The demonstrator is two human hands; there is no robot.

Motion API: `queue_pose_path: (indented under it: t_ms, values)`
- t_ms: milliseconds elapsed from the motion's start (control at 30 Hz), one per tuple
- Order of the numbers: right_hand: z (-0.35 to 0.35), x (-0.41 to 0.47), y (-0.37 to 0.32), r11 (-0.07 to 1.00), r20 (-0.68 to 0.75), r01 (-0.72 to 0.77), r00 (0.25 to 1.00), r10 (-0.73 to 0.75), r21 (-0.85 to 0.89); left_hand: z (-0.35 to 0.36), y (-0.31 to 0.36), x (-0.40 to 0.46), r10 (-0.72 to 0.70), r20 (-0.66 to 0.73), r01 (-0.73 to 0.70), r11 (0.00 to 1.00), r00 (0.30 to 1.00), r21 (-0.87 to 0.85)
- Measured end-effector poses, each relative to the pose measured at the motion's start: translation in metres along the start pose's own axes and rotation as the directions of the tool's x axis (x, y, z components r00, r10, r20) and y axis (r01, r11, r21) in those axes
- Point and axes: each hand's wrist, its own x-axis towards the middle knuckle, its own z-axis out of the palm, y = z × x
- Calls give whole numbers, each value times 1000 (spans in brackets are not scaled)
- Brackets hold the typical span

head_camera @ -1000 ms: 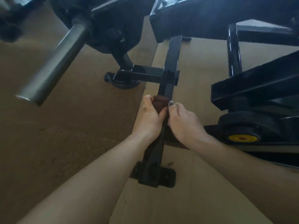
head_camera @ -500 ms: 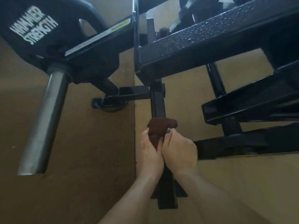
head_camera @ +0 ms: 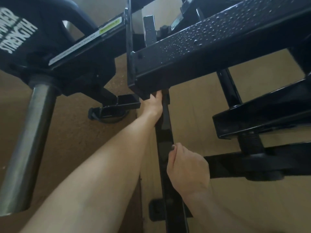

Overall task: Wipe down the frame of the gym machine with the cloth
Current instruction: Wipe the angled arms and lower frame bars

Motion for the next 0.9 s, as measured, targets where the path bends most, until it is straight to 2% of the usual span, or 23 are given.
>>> queue_pose_path:
  t_ms: [133, 267, 367, 500, 600, 667, 767, 900]
  values:
    - [-1, -2, -2, 1000, -1, -17, 1000, 17, 5, -2, -26, -31, 96, -2, -96, 995, 995, 11]
    - [-3, -1, -3, 999, -50, -38, 998, 39, 35, -7, -65, -105, 155, 52, -147, 980, 987, -134]
    - [-3, 0, -7, 996, -67, -80, 994, 83, 46, -9, -86, -139, 168, 82, -153, 974, 982, -167]
    - [-2, -1, -5, 997, -10, -72, 997, 73, 24, -10, -73, -130, 129, 77, -114, 977, 989, -181]
    - [0, -2, -5, 998, 21, -65, 998, 65, 6, -9, -48, -98, 70, 72, -53, 976, 995, -212]
    - [1, -3, -5, 998, 12, -61, 998, 60, 8, -11, -31, -73, 34, 80, -19, 985, 996, -174]
    - [1, -2, -3, 998, -1, -55, 998, 55, -8, -11, -24, -62, 48, 80, -40, 993, 996, -107]
    - [-3, -1, -6, 997, 61, -68, 996, 71, -46, -8, -40, -84, 97, 67, -88, 989, 993, -114]
